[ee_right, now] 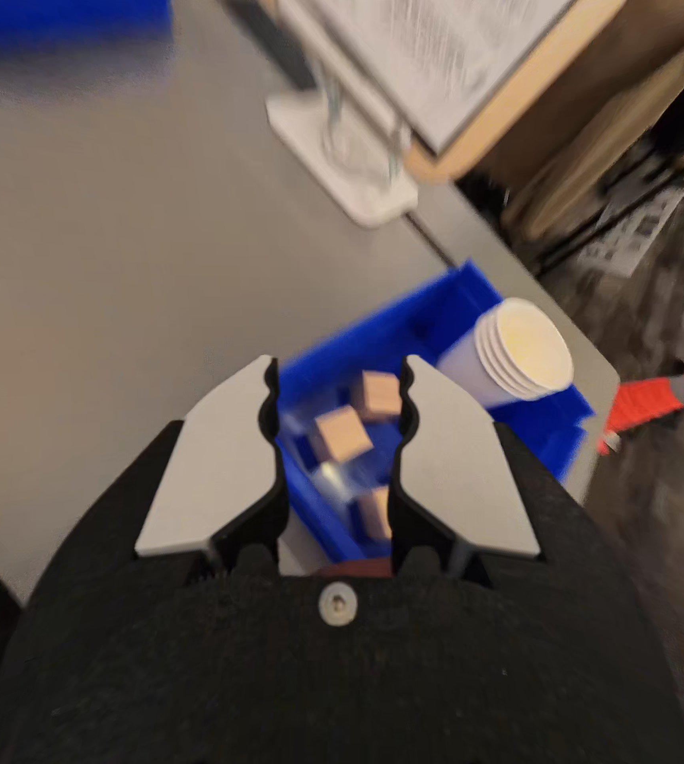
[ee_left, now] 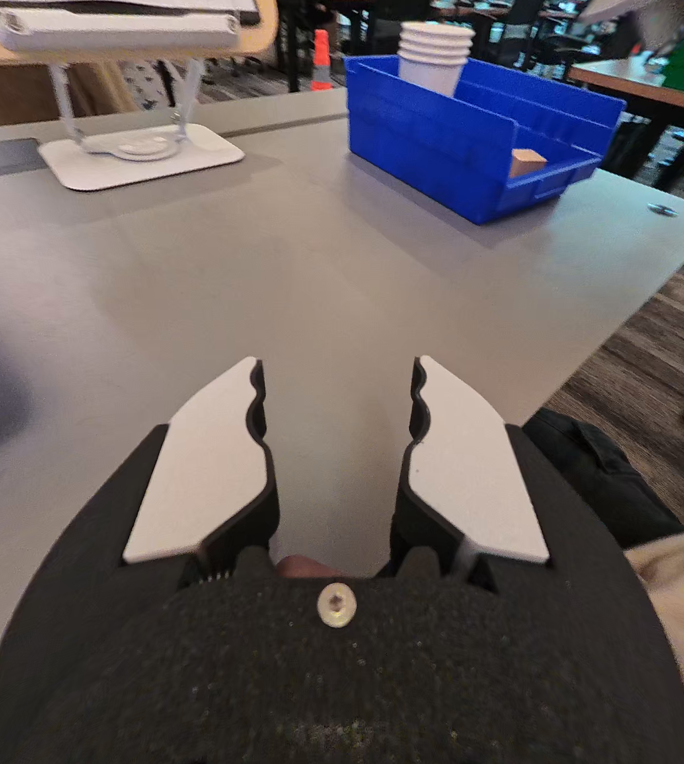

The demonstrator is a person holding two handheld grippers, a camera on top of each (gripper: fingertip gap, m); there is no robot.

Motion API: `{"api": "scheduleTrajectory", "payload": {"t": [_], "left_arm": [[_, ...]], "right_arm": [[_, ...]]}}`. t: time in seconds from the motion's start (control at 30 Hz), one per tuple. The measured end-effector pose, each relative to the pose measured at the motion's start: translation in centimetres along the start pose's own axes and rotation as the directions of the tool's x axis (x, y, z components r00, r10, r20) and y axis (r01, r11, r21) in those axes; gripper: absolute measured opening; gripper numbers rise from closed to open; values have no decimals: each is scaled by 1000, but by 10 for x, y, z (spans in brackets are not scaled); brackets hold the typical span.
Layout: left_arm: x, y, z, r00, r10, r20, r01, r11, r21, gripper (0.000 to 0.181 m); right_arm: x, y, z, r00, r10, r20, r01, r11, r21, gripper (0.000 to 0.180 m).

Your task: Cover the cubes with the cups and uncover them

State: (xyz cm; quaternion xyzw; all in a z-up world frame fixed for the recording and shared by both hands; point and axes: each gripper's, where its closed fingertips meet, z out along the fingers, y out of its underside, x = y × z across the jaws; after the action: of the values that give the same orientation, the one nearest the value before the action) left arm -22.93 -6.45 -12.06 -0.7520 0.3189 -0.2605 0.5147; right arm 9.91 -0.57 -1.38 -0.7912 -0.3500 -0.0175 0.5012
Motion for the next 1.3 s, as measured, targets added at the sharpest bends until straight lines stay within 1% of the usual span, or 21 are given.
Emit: {"api": "scheduleTrajectory", "payload": {"t": [0.03, 0.07, 0.1, 0.13, 0.17, 0.23, 0.27, 0.33, 0.43, 0.47, 0.53, 0.57, 0.6, 0.7, 0.77, 0.9, 1.0, 1.07, 1.13, 1.2, 1.3], "left_arm": [[-5, -2, -1, 999, -4, 35, 4, 1000, 6, 68], [-9, -3, -2, 998, -6, 64, 5, 1000, 9, 68], [-14, -4, -4, 996, -9, 92, 8, 1000, 15, 69], [-18, -5, -6, 993, -18, 115, 16, 1000, 25, 69], [-21, -5, -7, 991, -33, 131, 29, 999, 30, 69], [-26, -6, -10, 985, -72, 157, 67, 997, 36, 69], [-27, -5, -11, 984, -87, 154, 83, 996, 36, 69], [-32, -5, -13, 978, -95, 183, 89, 995, 43, 70], [-44, 0, -16, 965, -84, 247, 76, 996, 42, 72], [-43, 1, -16, 967, -95, 238, 86, 995, 48, 71], [-46, 3, -18, 961, -117, 249, 108, 993, 52, 68], [-46, 2, -18, 962, -116, 247, 105, 993, 59, 64], [-46, 2, -18, 963, -112, 246, 100, 993, 58, 61], [-44, 4, -16, 964, -98, 247, 90, 995, 42, 61], [-43, 6, -15, 964, -97, 246, 92, 995, 34, 61], [-41, 14, -9, 965, -96, 243, 99, 995, 0, 62], [-28, 17, 4, 970, -141, 199, 147, 989, -18, 63], [-5, 11, 25, 981, -142, 136, 149, 988, -44, 64], [26, -5, 55, 992, -108, 71, 112, 992, -58, 66], [64, -26, 93, 997, -83, -5, 82, 995, -63, 67], [116, -53, 157, 994, -62, -87, 55, 995, -81, 70]], "right_arm": [[-22, -14, -9, 997, 71, 9, -72, 990, 120, 57], [-42, -22, -15, 988, 156, 19, -157, 965, 209, 50], [-64, -24, -16, 973, 229, 38, -230, 937, 264, 52], [-86, -26, -15, 954, 293, 60, -296, 899, 321, 59], [-110, -25, -13, 932, 350, 100, -361, 860, 360, 51], [-148, -20, -3, 890, 436, 132, -451, 805, 387, 54], [-166, -18, 3, 883, 450, 137, -465, 795, 389, 54], [-191, -10, 11, 881, 465, 90, -461, 798, 389, 59], [-211, -2, 10, 883, 467, 41, -441, 799, 409, 57], [-217, 1, 10, 890, 453, 40, -431, 811, 396, 56], [-217, 8, 12, 914, 405, -34, -363, 852, 378, 56], [-216, 10, 12, 921, 388, -47, -343, 860, 377, 55], [-217, 11, 13, 921, 387, -40, -345, 859, 377, 54], [-216, 14, 14, 913, 408, -17, -372, 848, 378, 53], [-213, 17, 15, 910, 414, -32, -374, 850, 372, 53], [-211, 19, 16, 904, 426, -16, -391, 843, 370, 52], [-202, 19, 11, 895, 444, -36, -398, 834, 382, 52], [-187, 23, 2, 876, 477, -68, -413, 816, 404, 53], [-170, 33, -9, 851, 517, -96, -434, 793, 427, 53], [-149, 48, -22, 819, 555, -148, -447, 777, 442, 53], [-124, 72, -38, 763, 621, -181, -488, 736, 469, 52]]}}
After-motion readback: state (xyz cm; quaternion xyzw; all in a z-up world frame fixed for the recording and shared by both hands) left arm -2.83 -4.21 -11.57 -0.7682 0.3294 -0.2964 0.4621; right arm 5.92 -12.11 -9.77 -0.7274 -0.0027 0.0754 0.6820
